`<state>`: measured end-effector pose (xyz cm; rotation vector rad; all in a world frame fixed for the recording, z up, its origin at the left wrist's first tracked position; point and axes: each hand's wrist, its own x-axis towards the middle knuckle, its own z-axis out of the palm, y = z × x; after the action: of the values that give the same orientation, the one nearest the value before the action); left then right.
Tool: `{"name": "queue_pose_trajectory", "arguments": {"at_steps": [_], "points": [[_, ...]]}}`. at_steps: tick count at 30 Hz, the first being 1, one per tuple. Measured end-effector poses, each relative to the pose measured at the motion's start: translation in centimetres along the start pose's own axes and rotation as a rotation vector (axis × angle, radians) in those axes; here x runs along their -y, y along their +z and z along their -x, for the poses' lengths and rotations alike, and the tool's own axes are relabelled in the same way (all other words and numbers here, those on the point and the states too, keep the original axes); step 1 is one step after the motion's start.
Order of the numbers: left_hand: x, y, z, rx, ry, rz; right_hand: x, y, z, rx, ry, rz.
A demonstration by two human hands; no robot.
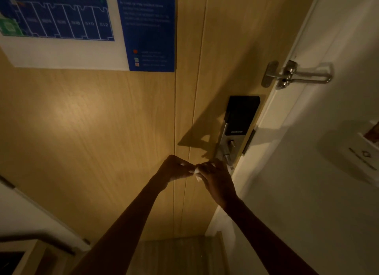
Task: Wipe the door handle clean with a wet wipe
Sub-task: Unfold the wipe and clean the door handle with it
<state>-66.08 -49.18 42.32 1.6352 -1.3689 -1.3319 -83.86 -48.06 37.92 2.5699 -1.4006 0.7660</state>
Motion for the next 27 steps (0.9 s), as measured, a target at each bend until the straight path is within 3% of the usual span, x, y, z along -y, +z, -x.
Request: {"name": "queue_pose_trajectory", "arguments": {"at_steps": [7,10,16,22,27], "points": [[0.1,0.5,0.1,-0.028,-0.019,0.049,-6.4,-2.2,2.7,-0.031,0.022,0.082],[0.2,0.5,-0.1,-0.032,0.003,0.041,-5.0,-1.2,2.2,-0.004,0.053,0.072],[0.0,0.6,0.1,-0.031,0.044,-0.008,-3.8,-2.3,0.8,0.000,-0.074,-0.032],[-0.5,0.9,0.7,-0.051,0.009,0.073,-6.6,-3.2,4.3,-0.154,0.260,-0.283],[-0.8,1.3,0.9,-0.099,0.007,-0.023,-3.3,-2.7,4.1,-0.486,0.638,-0.636]]}}
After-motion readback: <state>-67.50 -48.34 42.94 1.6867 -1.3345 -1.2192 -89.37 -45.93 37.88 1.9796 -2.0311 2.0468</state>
